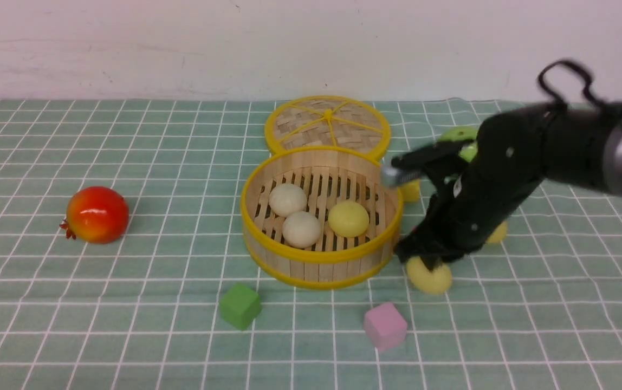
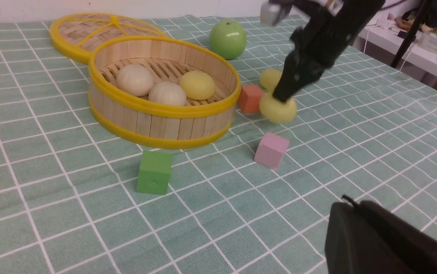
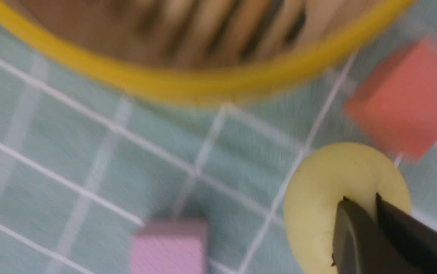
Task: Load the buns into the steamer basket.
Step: Use the right arm to put the steamed stuffed bun into the steamer, then use the right arm to grab a steamed stuffed bun
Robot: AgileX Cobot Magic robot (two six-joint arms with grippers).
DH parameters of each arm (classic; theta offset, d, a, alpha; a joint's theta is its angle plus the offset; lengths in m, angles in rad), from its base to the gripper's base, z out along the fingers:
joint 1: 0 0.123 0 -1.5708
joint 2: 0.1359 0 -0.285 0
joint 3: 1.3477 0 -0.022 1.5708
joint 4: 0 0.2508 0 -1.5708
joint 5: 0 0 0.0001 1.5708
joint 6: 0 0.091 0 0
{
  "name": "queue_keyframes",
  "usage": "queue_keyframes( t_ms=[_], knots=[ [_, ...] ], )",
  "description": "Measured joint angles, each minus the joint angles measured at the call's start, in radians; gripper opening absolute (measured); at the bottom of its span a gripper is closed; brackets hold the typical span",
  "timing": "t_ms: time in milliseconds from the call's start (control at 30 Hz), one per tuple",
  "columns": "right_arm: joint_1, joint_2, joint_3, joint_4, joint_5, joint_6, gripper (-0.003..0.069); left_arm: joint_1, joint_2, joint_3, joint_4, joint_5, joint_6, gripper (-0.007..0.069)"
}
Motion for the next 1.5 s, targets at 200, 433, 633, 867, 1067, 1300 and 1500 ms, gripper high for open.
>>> queue_keyframes(
  t_ms=[200, 433, 633, 867, 1067, 1300, 1500],
  knots=[
    [0.019, 0.012, -0.166, 0.175, -0.144, -0.150, 0.0004, 0.000, 0.000, 0.000, 0.000, 0.000, 0.000, 0.0004],
    [0.019, 0.264, -0.360, 0.345, -0.296, -0.303, 0.0006, 0.000, 0.000, 0.000, 0.000, 0.000, 0.000, 0.0009],
    [0.019, 0.413, -0.479, 0.357, -0.351, -0.321, 0.0031, 0.000, 0.000, 0.000, 0.000, 0.000, 0.000, 0.0015],
    [0.019, 0.469, -0.504, 0.295, -0.367, -0.324, 0.0272, 0.000, 0.000, 0.000, 0.000, 0.000, 0.000, 0.0018],
    [0.019, 0.415, -0.508, 0.268, -0.262, -0.324, 0.0488, 0.000, 0.000, 0.000, 0.000, 0.000, 0.000, 0.0021],
    [-0.027, 0.204, -0.514, 0.134, 0.034, -0.316, 0.0505, 0.000, 0.000, 0.000, 0.000, 0.000, 0.000, 0.0021],
    [-0.204, 0.172, -0.514, -0.068, 0.278, -0.114, 0.0409, 0.000, 0.000, 0.000, 0.000, 0.000, 0.000, 0.0024]
  ],
)
